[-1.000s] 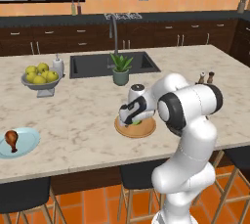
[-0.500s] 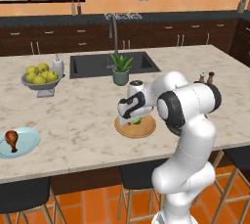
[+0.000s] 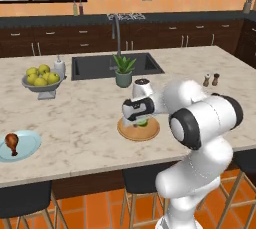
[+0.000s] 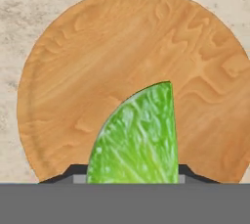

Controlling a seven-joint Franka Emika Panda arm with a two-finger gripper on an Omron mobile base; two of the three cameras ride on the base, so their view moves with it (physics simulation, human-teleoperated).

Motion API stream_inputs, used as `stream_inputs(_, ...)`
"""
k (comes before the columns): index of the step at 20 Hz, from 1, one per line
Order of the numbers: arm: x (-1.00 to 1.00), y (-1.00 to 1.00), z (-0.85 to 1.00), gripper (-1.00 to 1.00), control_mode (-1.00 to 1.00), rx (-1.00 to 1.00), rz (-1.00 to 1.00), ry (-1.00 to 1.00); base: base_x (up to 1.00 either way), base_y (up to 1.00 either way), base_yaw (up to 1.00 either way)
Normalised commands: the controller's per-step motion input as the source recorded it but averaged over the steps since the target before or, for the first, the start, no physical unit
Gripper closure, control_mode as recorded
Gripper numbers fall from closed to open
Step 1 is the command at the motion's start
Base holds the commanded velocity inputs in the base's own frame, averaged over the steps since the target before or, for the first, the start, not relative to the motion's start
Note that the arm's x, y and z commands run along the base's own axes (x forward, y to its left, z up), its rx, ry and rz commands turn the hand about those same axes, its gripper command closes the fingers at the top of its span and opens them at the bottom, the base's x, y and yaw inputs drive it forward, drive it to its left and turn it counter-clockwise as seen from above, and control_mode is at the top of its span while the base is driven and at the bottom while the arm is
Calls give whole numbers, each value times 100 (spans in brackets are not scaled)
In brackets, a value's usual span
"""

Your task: Pick the chicken drumstick and lemon wedge from their plates and place them in the bowl. Then put the bowl in the fridge.

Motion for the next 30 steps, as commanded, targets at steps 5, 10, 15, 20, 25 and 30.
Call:
stream_inputs(5,-66,-44,87,100,-100,-6,-7,-5,0,0,0)
stream_inputs(10,-62,-74,81,100,-100,0,-9,-13,0,0,0)
stream_inputs(15,-37,-92,17,100,-100,3,-10,-10,0,0,0)
stream_inputs(20,10,-99,0,100,-100,14,0,0,0,0,0)
stream_inputs(25,38,-69,-5,100,-100,9,0,3,0,0,0)
stream_inputs(30,40,-4,-42,100,-100,0,0,11,0,0,0)
